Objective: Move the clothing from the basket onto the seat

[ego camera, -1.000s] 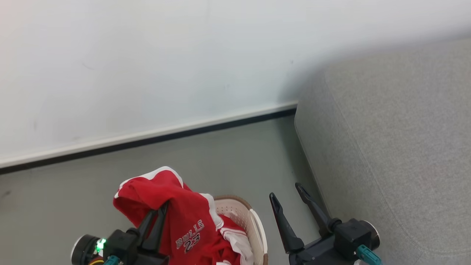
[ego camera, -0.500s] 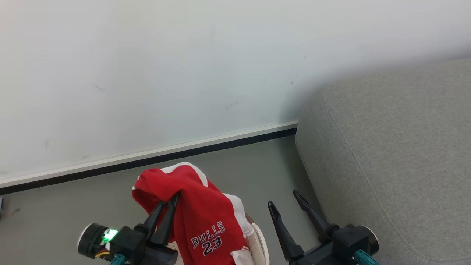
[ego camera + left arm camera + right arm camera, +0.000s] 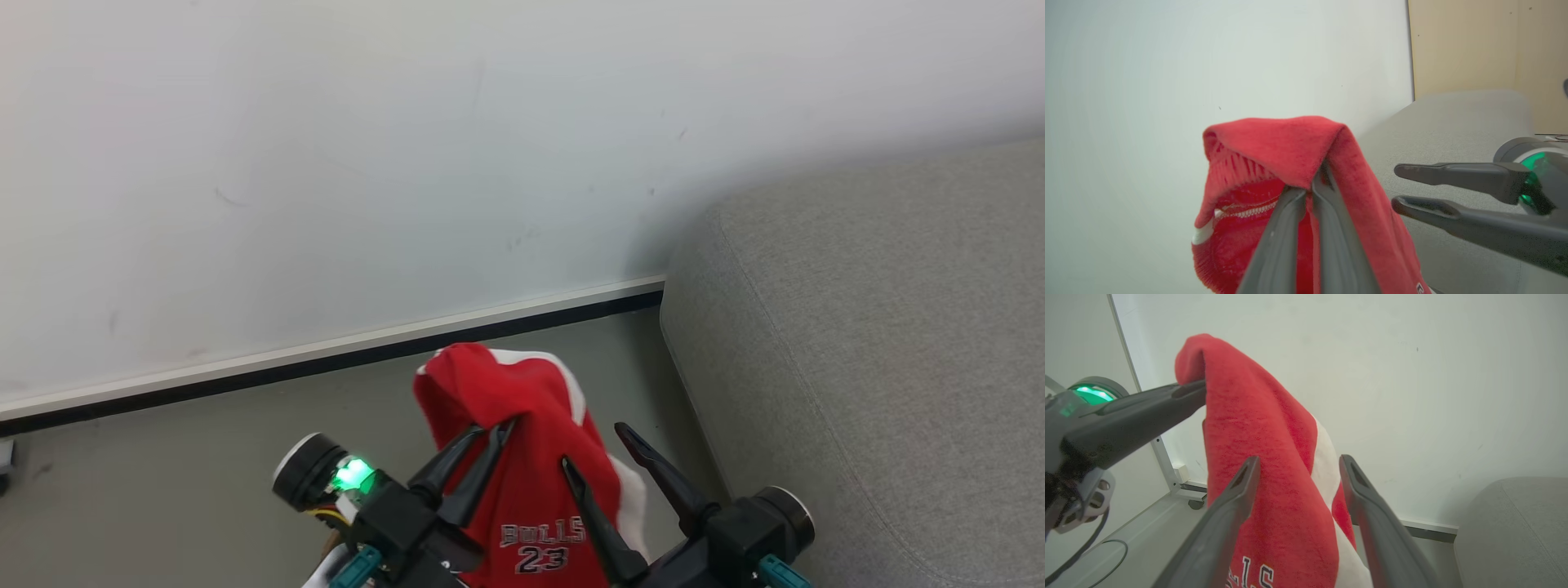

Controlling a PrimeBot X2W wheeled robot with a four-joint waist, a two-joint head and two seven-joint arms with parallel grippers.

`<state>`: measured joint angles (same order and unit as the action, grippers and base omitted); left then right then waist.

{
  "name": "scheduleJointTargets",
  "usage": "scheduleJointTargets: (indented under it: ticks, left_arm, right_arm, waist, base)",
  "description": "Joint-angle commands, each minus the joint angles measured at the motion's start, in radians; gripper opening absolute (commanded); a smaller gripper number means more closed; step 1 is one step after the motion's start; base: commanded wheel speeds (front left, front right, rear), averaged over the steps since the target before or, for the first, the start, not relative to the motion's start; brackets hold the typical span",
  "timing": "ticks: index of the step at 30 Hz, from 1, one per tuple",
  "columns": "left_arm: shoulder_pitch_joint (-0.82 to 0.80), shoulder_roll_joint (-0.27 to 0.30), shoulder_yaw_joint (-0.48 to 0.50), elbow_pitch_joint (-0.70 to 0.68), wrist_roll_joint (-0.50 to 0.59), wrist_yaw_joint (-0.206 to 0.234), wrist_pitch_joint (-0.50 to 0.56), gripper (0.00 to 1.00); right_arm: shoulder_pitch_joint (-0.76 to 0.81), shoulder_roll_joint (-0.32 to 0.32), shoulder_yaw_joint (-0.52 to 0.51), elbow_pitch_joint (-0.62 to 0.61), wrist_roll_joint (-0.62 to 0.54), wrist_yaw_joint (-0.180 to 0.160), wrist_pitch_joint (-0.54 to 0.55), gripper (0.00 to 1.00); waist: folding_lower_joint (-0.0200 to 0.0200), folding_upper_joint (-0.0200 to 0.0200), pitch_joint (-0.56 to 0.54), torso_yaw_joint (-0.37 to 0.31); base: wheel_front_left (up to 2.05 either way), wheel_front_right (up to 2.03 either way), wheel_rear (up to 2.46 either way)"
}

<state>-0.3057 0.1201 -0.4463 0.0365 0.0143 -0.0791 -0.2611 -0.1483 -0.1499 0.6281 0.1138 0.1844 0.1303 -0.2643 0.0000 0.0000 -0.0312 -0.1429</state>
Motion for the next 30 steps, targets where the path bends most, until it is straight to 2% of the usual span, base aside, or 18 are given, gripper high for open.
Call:
scheduleJointTargets:
  ticks: [1, 15, 16, 17, 18, 19, 30]
  left_arm:
    - [-0.023, -0.005, -0.018, -0.011, 0.014, -0.005, -0.005, 0.00]
    - [-0.088, -0.007, -0.134, -0.020, 0.008, -0.031, -0.005, 0.00]
    - [-0.091, -0.008, -0.138, -0.019, 0.004, -0.031, -0.005, 0.00]
    - [-0.093, -0.005, -0.145, -0.015, 0.002, -0.032, -0.005, 0.00]
    - [-0.091, -0.002, -0.151, -0.009, -0.002, -0.033, -0.005, 0.00]
    - [-0.091, 0.001, -0.158, -0.002, -0.004, -0.035, -0.005, 0.00]
    - [-0.107, 0.024, -0.190, 0.046, -0.042, -0.043, -0.005, 0.00]
  right_arm:
    - [-0.008, -0.006, 0.013, -0.004, 0.006, 0.001, -0.001, 1.00]
    - [-0.023, -0.010, 0.039, 0.007, 0.025, 0.001, -0.001, 1.00]
    - [-0.022, -0.010, 0.039, 0.009, 0.026, 0.001, -0.001, 0.49]
    - [-0.021, -0.010, 0.041, 0.013, 0.027, 0.001, -0.001, 0.36]
    - [-0.021, -0.010, 0.041, 0.014, 0.027, 0.001, -0.001, 0.13]
    - [-0.021, -0.008, 0.039, 0.015, 0.028, 0.001, -0.001, 0.00]
    - [-0.014, -0.004, 0.025, 0.011, 0.023, 0.001, -0.001, 0.00]
  waist:
    - [0.0000, 0.0000, -0.002, -0.003]
    - [0.0000, 0.0000, 0.001, -0.016]
    - [0.0000, 0.0000, 0.001, -0.015]
    - [0.0000, 0.0000, 0.002, -0.015]
    - [0.0000, 0.0000, 0.003, -0.014]
    - [0.0000, 0.0000, 0.004, -0.014]
    - [0.0000, 0.0000, 0.016, -0.007]
  base:
    - [0.00, 0.00, 0.00]
    - [0.00, 0.00, 0.00]
    - [0.00, 0.00, 0.00]
    - [0.00, 0.00, 0.00]
    - [0.00, 0.00, 0.00]
    - [0.00, 0.00, 0.00]
    - [0.00, 0.00, 0.00]
